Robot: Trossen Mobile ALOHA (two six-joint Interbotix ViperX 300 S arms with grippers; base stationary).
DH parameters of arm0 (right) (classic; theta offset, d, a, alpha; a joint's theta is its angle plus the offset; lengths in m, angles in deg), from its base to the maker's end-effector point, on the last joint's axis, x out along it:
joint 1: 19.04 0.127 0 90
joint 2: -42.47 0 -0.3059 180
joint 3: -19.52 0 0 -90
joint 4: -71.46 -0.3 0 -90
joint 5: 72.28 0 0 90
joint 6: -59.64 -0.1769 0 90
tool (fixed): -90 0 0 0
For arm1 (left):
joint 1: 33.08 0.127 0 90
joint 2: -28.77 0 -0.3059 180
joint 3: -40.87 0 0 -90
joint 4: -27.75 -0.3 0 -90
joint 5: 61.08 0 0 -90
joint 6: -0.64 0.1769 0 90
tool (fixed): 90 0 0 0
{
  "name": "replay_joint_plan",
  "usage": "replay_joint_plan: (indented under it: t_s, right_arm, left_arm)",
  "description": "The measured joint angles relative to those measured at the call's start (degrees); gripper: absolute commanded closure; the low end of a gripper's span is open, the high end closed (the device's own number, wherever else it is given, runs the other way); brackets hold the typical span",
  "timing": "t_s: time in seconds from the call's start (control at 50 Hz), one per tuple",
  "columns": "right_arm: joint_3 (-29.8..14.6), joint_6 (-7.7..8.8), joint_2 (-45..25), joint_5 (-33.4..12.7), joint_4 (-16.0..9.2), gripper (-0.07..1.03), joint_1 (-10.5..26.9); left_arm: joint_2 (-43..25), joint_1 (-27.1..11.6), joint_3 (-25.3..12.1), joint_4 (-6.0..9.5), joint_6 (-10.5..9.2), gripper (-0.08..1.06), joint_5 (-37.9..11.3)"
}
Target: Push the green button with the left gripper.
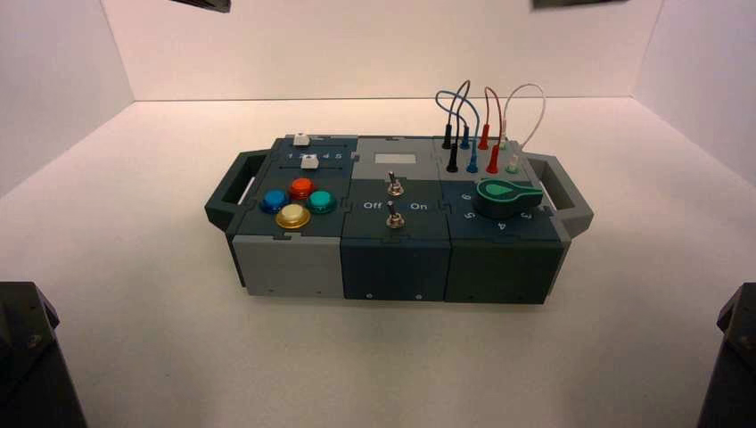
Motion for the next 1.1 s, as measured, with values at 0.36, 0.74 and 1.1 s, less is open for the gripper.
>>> replay_joint_plan:
  t_s: [0.36, 0.74, 1.1]
  right_arm:
    - [-2.90, -0.09, -5.45, -0.97, -2.81, 0.99, 3.52]
    - [-8.96, -0.18, -11.95, -4.04, -3.16, 0.99, 10.99]
    - [-10.72, -0.18, -16.08, -4.83, -3.25, 0.99, 13.10]
  left_arm:
    - [0.09, -2.46, -3.96, 2.64, -1.14, 1.01, -11.16]
    - [0.09, -3.69, -4.31, 2.90, -1.14, 1.01, -16.70]
    - [-4.92, -4.13, -4.57, 3.87, -1.41, 1.01, -17.84]
